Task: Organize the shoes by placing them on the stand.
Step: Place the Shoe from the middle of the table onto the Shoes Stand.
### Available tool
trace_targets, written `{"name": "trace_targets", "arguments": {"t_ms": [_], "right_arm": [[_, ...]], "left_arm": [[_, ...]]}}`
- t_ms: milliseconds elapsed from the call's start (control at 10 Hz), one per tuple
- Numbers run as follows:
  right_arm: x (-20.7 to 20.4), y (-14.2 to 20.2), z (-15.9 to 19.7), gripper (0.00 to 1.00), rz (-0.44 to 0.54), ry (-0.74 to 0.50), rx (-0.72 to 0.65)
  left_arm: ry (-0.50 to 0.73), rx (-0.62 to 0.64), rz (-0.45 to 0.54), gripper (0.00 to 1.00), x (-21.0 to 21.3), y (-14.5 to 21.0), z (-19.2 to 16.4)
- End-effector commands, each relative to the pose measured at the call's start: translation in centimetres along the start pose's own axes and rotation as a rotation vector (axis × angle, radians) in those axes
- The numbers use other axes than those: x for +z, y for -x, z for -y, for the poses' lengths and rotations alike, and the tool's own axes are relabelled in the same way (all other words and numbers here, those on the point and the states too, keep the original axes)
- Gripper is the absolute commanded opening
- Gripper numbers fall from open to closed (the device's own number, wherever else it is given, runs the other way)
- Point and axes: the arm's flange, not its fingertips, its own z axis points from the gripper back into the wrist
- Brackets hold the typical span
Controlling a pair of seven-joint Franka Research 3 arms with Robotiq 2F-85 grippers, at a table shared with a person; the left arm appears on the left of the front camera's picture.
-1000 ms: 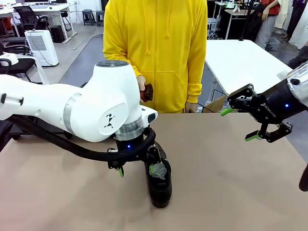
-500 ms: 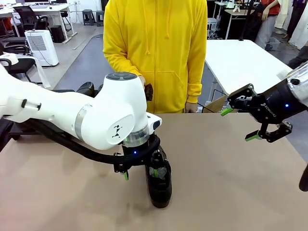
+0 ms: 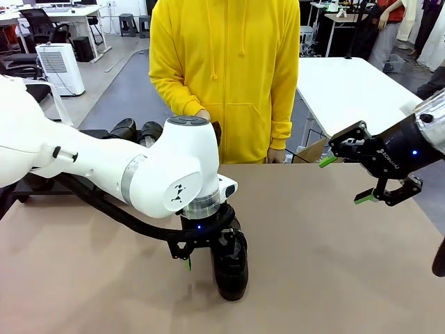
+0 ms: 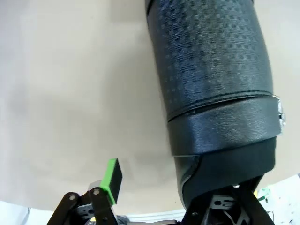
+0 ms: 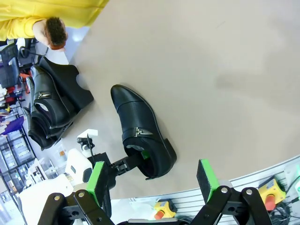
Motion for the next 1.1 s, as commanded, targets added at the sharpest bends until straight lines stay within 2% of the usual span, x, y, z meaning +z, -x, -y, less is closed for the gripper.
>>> {"name": "trace_targets", "arguments": {"t_ms": [0,100,200,600,800,1000], "right_arm": [[0.1,-0.1,0.1,1.00,0.006,0.008,0.009],[0.1,-0.1,0.1,1.00,0.006,0.008,0.009],[0.1,-0.1,0.1,1.00,0.006,0.008,0.009],[0.1,-0.1,0.1,1.00,0.006,0.008,0.009],[0.1,-0.1,0.1,1.00,0.006,0.008,0.009],[0.1,-0.1,0.1,1.00,0.006,0.008,0.009]], "left_arm": [[0.033,-0.044,0.033,0.30,0.7,-0.1,0.2],[0.034,-0.043,0.032,0.11,0.7,-0.1,0.2],[0.036,-0.042,0.025,0.00,0.7,-0.1,0.1],[0.048,-0.033,-0.005,0.00,0.4,-0.8,-0.1],[0.031,-0.007,-0.092,0.00,0.0,-2.1,-0.5],[0.057,-0.170,-0.186,0.00,2.7,-1.4,-1.3]]}}
